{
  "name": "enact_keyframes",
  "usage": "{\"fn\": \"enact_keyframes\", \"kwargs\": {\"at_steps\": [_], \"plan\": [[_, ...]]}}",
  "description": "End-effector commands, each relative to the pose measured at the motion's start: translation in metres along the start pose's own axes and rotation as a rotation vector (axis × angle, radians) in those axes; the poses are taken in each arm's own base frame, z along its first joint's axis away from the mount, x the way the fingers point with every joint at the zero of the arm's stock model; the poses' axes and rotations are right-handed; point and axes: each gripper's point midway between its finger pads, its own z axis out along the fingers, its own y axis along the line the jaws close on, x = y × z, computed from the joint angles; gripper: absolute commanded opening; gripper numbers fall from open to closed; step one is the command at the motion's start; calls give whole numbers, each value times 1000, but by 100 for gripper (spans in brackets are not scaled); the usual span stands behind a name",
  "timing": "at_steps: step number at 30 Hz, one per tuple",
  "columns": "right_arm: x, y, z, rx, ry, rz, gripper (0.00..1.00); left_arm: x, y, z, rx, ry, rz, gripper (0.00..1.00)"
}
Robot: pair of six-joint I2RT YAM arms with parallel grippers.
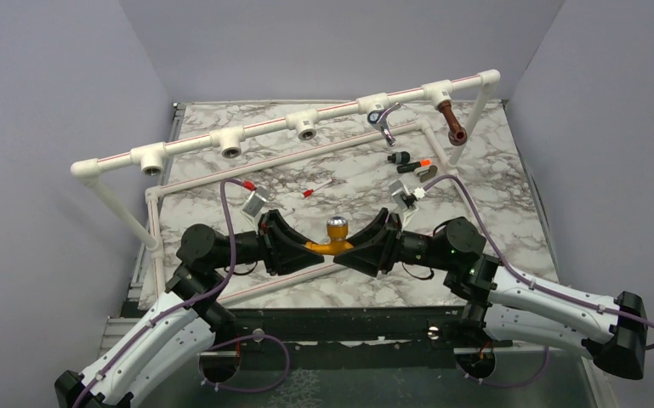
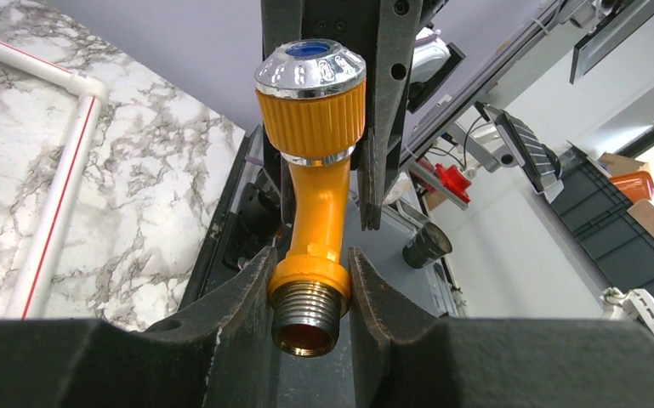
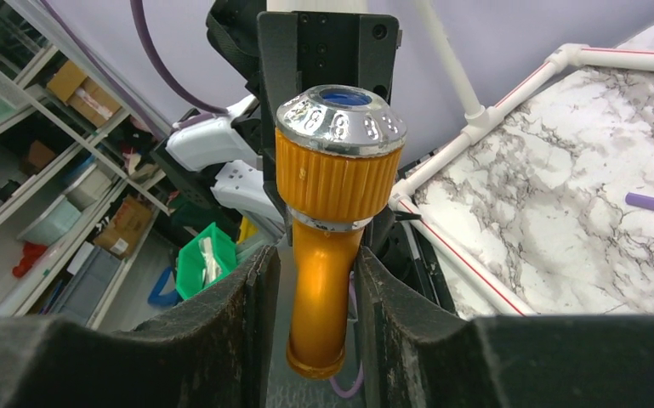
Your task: Install the water faucets
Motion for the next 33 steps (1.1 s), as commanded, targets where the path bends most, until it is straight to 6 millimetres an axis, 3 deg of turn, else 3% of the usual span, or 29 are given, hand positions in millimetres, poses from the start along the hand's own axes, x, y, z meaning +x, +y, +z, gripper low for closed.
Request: {"fn": "enact_keyframes", "kwargs": {"at_steps": [1, 9, 21, 25, 28, 33], "plan": [[-22, 16, -2, -40, -75, -31, 42, -6, -5, 1, 20, -20, 40, 0], [-21, 12, 0, -22, -73, -25, 50, -7, -6, 1, 22, -20, 43, 0], [-20, 8, 2, -7, -66, -23, 47, -6, -6, 1, 20, -17, 43, 0], [-19, 7, 2, -2, -64, -25, 37, -5, -4, 1, 19, -9, 36, 0], [-19, 6, 3, 2, -60, -27, 5, -5, -5, 1, 21, -7, 38, 0], [-17, 3, 1, 13, -58, -36, 1, -4, -5, 1, 20, -2, 35, 0]]}}
